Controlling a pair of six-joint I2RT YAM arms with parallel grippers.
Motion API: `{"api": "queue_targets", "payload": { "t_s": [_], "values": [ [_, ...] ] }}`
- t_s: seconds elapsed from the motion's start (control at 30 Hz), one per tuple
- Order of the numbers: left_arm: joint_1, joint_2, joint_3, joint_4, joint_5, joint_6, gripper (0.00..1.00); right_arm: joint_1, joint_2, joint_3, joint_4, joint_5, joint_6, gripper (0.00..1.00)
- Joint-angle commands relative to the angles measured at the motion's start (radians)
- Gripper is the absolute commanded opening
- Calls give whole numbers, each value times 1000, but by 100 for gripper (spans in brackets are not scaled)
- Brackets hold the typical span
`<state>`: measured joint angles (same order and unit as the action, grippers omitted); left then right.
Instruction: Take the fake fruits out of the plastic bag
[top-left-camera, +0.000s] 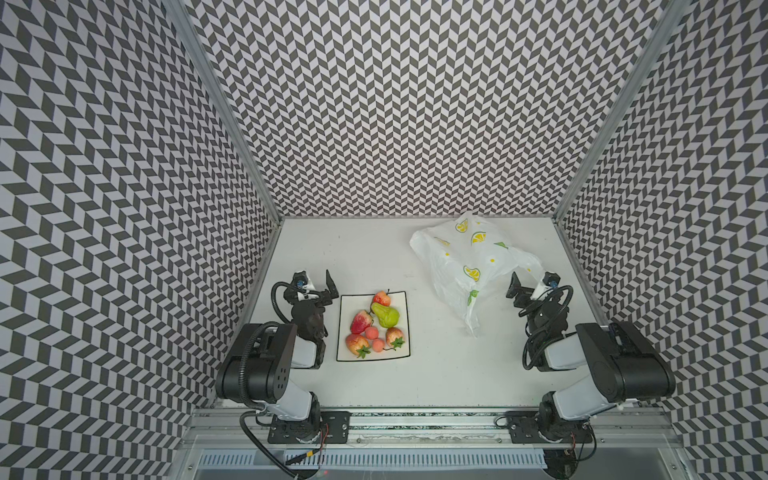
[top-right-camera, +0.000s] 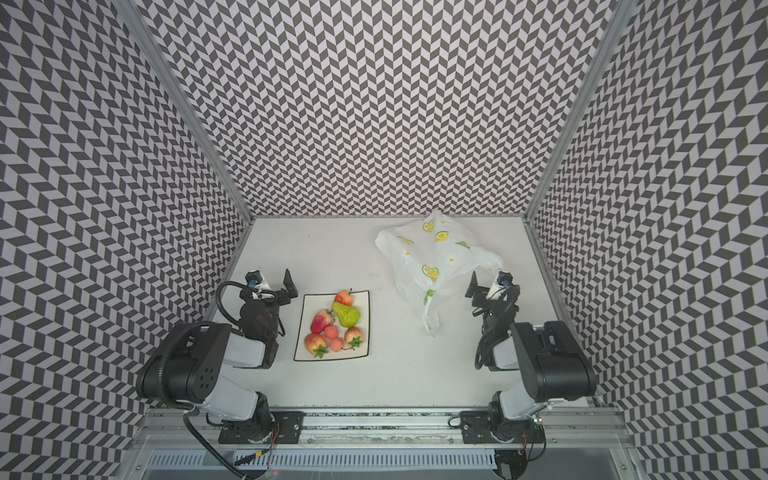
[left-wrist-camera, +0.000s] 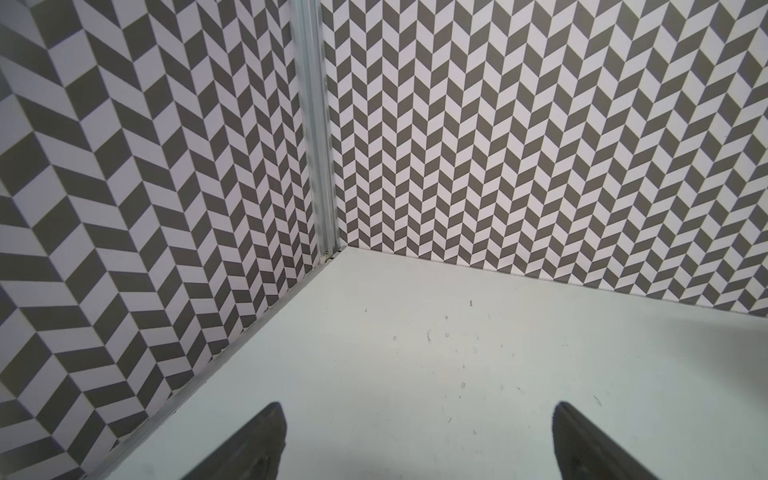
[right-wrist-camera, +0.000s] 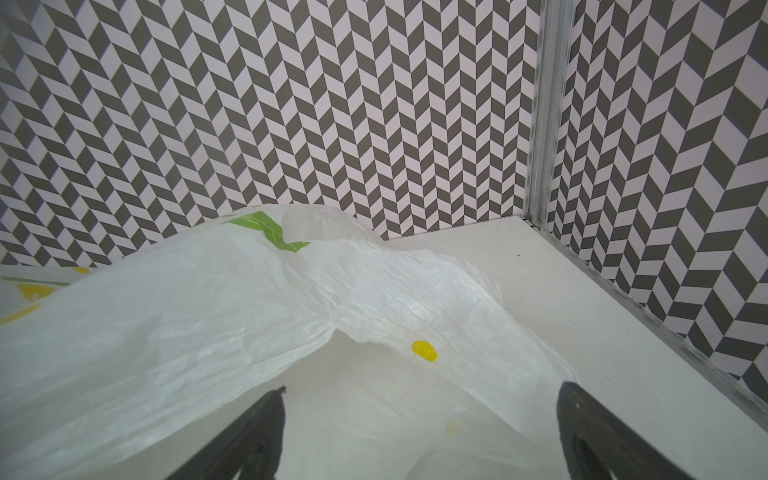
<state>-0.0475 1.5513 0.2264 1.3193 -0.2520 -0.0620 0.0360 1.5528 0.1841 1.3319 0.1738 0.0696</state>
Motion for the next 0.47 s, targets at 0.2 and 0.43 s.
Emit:
{"api": "queue_targets", "payload": {
  "t_s": [0.2,0.43],
  "values": [
    [4,27,40,-69,1,18,100,-4,13,18,46,-7,-17,99],
    [2,1,10,-42,2,21,100,-1,-7,25,3,-20,-30,99]
  ]
}}
